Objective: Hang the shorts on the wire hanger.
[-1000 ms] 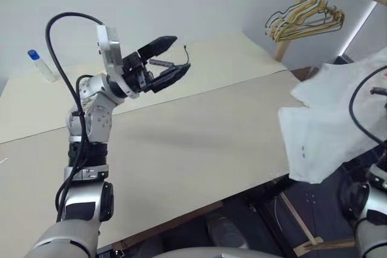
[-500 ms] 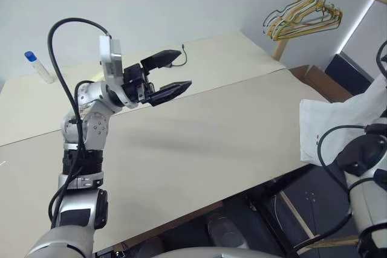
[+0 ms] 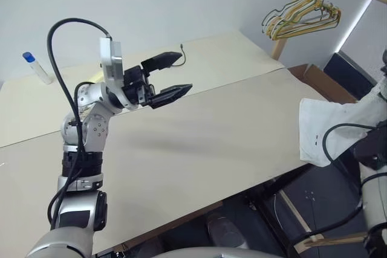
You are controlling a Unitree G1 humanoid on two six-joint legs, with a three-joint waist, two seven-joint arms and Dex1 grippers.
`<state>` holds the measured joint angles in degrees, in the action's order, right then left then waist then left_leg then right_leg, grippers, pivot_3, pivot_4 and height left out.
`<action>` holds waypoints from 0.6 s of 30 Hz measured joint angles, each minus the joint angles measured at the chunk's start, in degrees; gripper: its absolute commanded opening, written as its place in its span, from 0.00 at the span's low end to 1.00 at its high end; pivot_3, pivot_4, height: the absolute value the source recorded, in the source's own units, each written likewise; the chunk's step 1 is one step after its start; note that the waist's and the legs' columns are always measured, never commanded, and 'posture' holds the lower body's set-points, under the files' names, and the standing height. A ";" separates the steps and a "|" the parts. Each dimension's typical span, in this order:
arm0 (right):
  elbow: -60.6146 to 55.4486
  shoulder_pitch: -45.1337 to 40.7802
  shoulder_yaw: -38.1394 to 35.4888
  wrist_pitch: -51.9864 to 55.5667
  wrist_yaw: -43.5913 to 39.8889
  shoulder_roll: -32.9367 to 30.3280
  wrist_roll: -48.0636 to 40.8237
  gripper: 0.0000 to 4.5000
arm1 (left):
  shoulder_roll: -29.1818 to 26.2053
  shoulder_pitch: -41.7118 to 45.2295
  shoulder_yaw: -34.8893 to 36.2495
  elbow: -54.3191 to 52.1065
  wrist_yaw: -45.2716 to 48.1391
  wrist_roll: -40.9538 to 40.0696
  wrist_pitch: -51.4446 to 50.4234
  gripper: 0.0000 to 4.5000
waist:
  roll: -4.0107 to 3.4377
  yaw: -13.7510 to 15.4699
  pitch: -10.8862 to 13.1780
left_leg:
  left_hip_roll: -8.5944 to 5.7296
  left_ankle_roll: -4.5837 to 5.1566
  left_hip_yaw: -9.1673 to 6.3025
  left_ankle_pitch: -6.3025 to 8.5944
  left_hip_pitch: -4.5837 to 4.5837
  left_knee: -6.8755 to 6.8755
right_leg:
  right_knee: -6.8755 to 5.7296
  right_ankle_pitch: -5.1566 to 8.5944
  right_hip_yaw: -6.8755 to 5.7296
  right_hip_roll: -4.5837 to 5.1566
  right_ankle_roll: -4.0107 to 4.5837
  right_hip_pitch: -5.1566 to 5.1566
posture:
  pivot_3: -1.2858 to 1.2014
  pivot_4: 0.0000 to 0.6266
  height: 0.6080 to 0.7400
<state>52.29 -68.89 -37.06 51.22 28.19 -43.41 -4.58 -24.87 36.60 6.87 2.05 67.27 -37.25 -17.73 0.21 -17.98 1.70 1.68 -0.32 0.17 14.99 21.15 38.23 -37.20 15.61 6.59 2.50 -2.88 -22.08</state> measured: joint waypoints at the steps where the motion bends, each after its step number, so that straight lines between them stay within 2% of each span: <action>1: -0.01 0.09 0.73 -0.26 0.02 0.00 0.07 0.69 | 0.01 0.00 -0.14 -0.01 0.00 0.00 0.10 1.00 | 0.00 0.00 0.00 | 0.00 0.00 0.01 0.00 0.00 0.00 | 0.00 0.00 0.00 0.00 0.00 0.00 | 0.44 0.00 1.00; 5: -1.30 1.41 4.86 -1.15 -0.23 -0.01 1.49 1.00 | 0.12 -0.15 -0.24 -0.12 -0.23 -0.01 0.22 1.00 | 0.00 0.05 0.00 | 0.00 0.00 0.00 0.00 0.00 0.00 | 0.01 0.00 0.00 0.00 -0.01 0.00 | 0.44 0.00 1.00; 13: -7.29 3.41 15.01 -3.68 1.93 -0.01 8.01 1.00 | 0.34 -1.07 -0.33 -1.03 -0.39 -0.01 0.35 1.00 | -0.02 0.15 0.01 | 0.01 0.00 0.00 0.00 -0.02 0.00 | 0.01 0.00 0.03 0.00 -0.02 0.00 | 0.44 0.00 1.00; 18: -12.30 6.57 24.12 -12.23 4.79 -0.03 16.17 1.00 | 0.39 -1.43 -0.42 -1.17 -2.38 1.16 0.39 1.00 | -0.02 0.27 0.01 | 0.00 0.00 0.00 0.00 -0.04 0.00 | 0.01 -0.01 0.10 0.00 -0.04 -0.01 | 0.45 0.00 1.00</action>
<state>39.99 -62.31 -12.94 38.99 32.98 -43.44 11.59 -24.47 35.17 6.46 0.87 64.89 -36.10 -17.35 0.20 -17.71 1.71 1.69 -0.32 0.17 14.99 21.11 38.22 -37.19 15.60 6.69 2.50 -2.91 -22.09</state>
